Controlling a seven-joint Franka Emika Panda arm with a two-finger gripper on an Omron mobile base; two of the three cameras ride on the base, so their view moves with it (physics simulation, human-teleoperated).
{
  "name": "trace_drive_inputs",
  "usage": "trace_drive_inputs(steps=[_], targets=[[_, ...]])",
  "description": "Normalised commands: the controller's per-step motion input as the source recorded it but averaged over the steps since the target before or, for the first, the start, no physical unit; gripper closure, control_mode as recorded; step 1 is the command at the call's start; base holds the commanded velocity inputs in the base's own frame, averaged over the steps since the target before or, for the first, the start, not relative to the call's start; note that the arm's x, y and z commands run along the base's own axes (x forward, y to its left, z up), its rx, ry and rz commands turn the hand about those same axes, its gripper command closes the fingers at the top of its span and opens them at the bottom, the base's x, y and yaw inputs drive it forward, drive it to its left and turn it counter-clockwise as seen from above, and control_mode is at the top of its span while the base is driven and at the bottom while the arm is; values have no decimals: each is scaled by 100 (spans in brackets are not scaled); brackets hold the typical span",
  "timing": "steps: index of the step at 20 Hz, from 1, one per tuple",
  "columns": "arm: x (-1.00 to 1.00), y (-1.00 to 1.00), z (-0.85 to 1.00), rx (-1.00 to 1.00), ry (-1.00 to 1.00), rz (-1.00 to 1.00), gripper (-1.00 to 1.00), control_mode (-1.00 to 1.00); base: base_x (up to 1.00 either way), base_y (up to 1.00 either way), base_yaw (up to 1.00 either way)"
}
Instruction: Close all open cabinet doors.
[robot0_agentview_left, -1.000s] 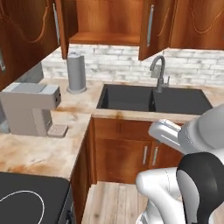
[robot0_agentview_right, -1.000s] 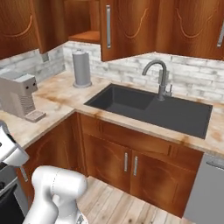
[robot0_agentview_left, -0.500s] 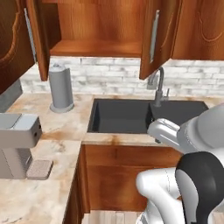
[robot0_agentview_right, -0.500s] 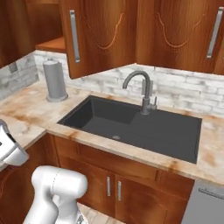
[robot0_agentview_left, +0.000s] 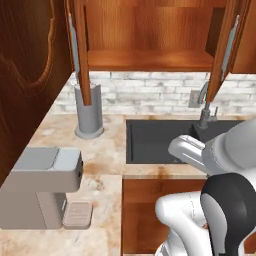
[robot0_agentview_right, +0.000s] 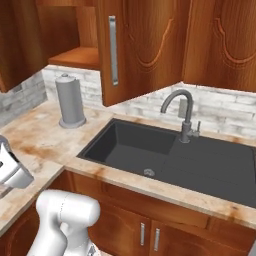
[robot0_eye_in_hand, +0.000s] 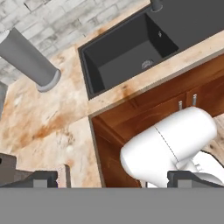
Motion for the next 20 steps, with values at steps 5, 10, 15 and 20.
trace_drive_inputs(steps=[5, 10, 15, 20], targets=[[0, 0, 0, 0, 0, 0, -100, 100, 25, 59, -9], [0, 0, 0, 0, 0, 0, -100, 100, 53, 33, -7], [0, 0, 0, 0, 0, 0, -100, 100, 64, 9, -7], [0, 0, 0, 0, 0, 0, -100, 100, 59, 22, -6]])
